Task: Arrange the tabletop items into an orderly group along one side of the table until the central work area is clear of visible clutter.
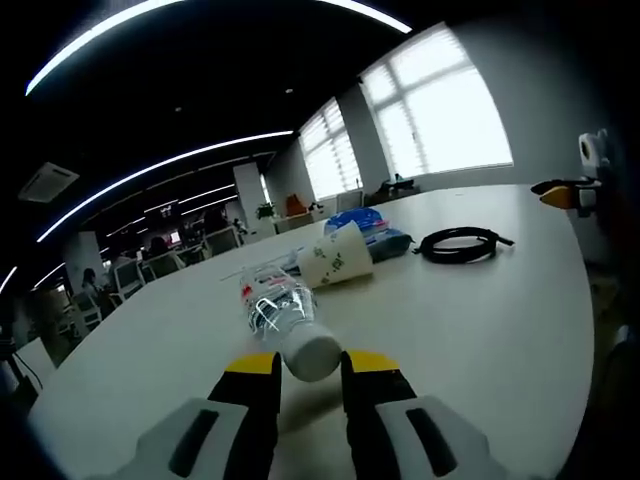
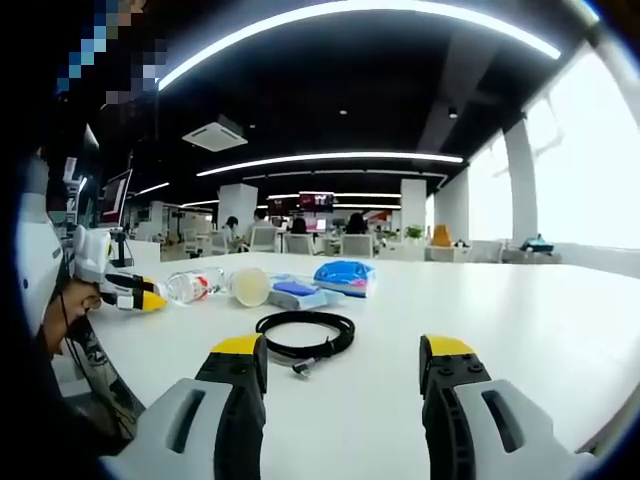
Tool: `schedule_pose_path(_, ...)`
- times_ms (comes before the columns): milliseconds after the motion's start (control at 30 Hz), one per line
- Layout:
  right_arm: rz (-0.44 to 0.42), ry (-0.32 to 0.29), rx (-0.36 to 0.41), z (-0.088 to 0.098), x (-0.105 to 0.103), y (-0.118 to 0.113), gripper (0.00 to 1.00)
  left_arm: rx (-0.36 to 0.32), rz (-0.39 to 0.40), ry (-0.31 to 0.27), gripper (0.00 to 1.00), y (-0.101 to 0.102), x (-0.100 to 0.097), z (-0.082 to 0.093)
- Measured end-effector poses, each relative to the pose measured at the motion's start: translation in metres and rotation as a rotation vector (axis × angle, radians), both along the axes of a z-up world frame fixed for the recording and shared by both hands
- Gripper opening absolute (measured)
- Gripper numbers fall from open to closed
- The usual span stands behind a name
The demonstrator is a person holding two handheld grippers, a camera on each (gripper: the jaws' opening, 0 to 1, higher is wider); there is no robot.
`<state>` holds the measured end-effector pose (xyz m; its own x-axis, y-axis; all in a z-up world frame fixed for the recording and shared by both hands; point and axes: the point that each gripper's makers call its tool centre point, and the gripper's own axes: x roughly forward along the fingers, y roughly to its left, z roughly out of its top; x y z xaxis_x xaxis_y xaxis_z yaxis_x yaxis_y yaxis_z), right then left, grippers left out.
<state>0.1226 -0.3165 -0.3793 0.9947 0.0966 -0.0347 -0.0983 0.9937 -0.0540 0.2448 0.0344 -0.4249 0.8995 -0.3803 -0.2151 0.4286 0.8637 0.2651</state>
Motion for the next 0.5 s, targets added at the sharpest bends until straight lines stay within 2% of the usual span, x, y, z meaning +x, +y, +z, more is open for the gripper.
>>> schedule_pose_path(233,-0.002,-0.003,0.003,0.0,-0.002,-0.002,0.59,0.029,-0.004,-0.012,0.22,0.002,-0.006,0.0)
schedule_pose_path(500,0.005,-0.004,0.002,0.0,-0.004,0.001,0.59,-0.035,-0.014,-0.036,0.22,0.003,-0.014,0.012)
